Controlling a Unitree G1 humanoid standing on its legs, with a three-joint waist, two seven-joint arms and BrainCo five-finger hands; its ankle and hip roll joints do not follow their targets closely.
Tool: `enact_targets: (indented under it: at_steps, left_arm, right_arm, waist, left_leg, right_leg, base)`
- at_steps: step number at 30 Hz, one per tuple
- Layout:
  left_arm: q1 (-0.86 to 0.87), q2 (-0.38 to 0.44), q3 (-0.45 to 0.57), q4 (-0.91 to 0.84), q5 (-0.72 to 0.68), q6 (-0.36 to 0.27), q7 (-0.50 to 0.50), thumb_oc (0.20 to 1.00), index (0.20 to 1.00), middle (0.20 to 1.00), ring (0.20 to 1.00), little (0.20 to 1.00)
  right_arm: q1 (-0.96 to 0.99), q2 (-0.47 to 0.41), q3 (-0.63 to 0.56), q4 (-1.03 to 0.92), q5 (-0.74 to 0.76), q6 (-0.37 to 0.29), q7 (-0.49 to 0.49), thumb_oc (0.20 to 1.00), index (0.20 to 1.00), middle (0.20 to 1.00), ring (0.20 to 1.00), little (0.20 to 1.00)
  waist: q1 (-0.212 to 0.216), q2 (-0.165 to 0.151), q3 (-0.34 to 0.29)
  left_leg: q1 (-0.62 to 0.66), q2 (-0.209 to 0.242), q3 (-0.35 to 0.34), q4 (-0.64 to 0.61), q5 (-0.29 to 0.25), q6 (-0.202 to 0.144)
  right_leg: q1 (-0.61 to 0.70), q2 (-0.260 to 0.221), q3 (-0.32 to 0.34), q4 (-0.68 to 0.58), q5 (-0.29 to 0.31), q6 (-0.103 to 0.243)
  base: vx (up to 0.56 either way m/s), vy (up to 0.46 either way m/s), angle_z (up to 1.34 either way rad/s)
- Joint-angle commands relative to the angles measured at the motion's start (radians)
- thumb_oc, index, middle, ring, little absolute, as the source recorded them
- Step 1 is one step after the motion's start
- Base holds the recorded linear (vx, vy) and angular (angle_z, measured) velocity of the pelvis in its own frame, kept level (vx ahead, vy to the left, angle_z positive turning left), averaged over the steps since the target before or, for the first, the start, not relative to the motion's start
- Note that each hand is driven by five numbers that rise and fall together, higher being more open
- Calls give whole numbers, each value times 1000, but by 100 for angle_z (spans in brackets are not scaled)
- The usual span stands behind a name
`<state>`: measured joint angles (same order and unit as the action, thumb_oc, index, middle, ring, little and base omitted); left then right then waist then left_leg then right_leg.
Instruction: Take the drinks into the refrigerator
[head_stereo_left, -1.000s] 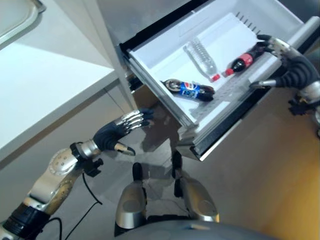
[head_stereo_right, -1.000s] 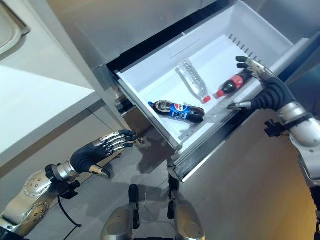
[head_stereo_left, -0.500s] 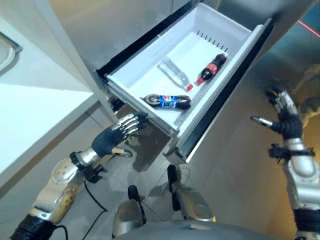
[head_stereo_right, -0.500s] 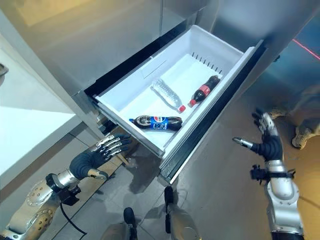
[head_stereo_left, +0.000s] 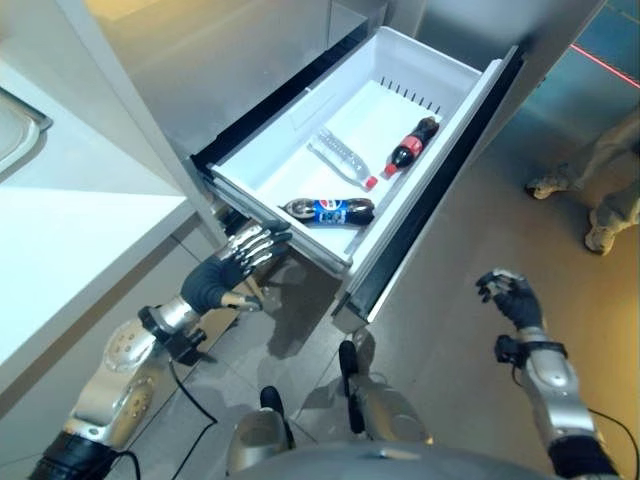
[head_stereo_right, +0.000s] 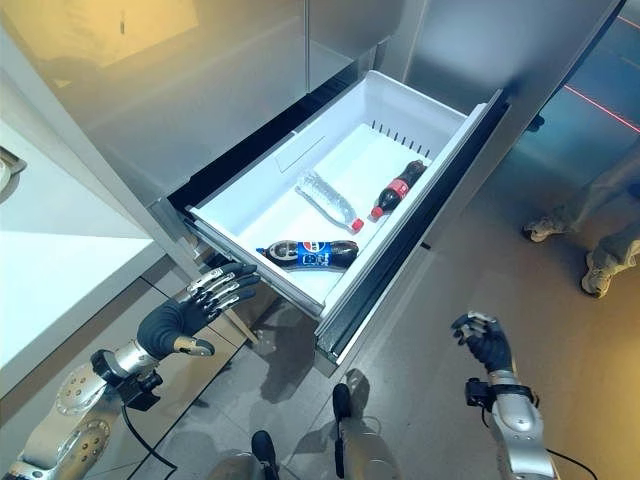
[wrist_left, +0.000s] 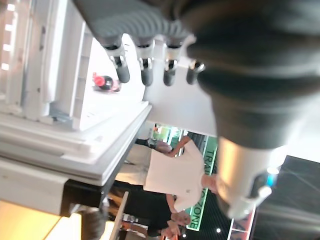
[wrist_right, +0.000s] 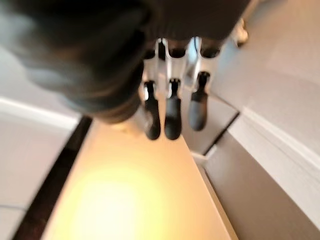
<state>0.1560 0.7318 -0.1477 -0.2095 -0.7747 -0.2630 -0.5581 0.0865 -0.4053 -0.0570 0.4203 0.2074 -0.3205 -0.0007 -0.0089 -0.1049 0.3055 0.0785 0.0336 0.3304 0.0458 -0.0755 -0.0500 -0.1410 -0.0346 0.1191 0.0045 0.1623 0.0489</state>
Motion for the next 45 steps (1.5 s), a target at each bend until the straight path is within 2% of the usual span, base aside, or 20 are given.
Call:
enact_targets:
  at_steps: [1, 10, 15, 19, 27, 45]
  left_arm:
    - [-10, -27, -12, -21, 5, -67, -3, 1000, 1000, 1000, 1000, 1000]
    - [-26, 0, -42, -33, -3, -66, -15, 1000, 1000, 1000, 1000, 1000]
    - [-34, 13, -58, -40, -19, -57, -23, 1000, 1000, 1000, 1000, 1000]
    - [-35, 24, -66, -40, -18, -56, -22, 1000, 1000, 1000, 1000, 1000]
    - [-45, 39, -82, -45, -28, -50, -22, 1000, 1000, 1000, 1000, 1000]
    - [-71, 38, -107, -54, -39, -51, 3, 1000, 1000, 1000, 1000, 1000]
  right_arm:
    - [-103, -48, 15, 36, 1, -27, 20, 200, 200, 200, 200, 200]
    - [-243, -126, 190, 135, -86, 7, 50, 200, 200, 200, 200, 200]
    - [-321, -178, 255, 176, -139, 15, 45, 222, 222, 222, 222, 222]
    - [-364, -207, 293, 203, -176, 24, 45, 200, 200, 200, 200, 200]
    - [-481, -254, 413, 181, -226, 35, 92, 200, 200, 200, 200, 200]
    - [-720, -187, 551, 190, -193, 40, 107, 200, 200, 200, 200, 200]
  waist:
    - [18, 40, -4]
    - [66, 52, -12]
    - [93, 56, -14]
    - [108, 60, -16]
    - [137, 64, -15]
    - [185, 76, -6]
  left_leg:
    - [-10, -18, -102, 22, -76, 59]
    - [-12, -20, -128, 25, -71, 55]
    - [-15, -19, -146, 28, -67, 54]
    - [-15, -22, -157, 24, -63, 55]
    - [-16, -24, -176, 20, -54, 54]
    - [-26, -22, -202, 26, -47, 55]
  right_leg:
    - [-18, -8, -32, 162, -130, 92]
    - [1, -21, -62, 154, -134, 88]
    - [11, -25, -78, 151, -136, 84]
    - [19, -30, -89, 146, -137, 82]
    - [28, -36, -107, 144, -136, 78]
    - [25, -42, -132, 158, -145, 73]
  base:
    - [0, 0, 0]
    - [8, -14, 3]
    - [3, -28, 11]
    - [2, -17, 13]
    - [-4, -10, 4]
    - [0, -5, 5]
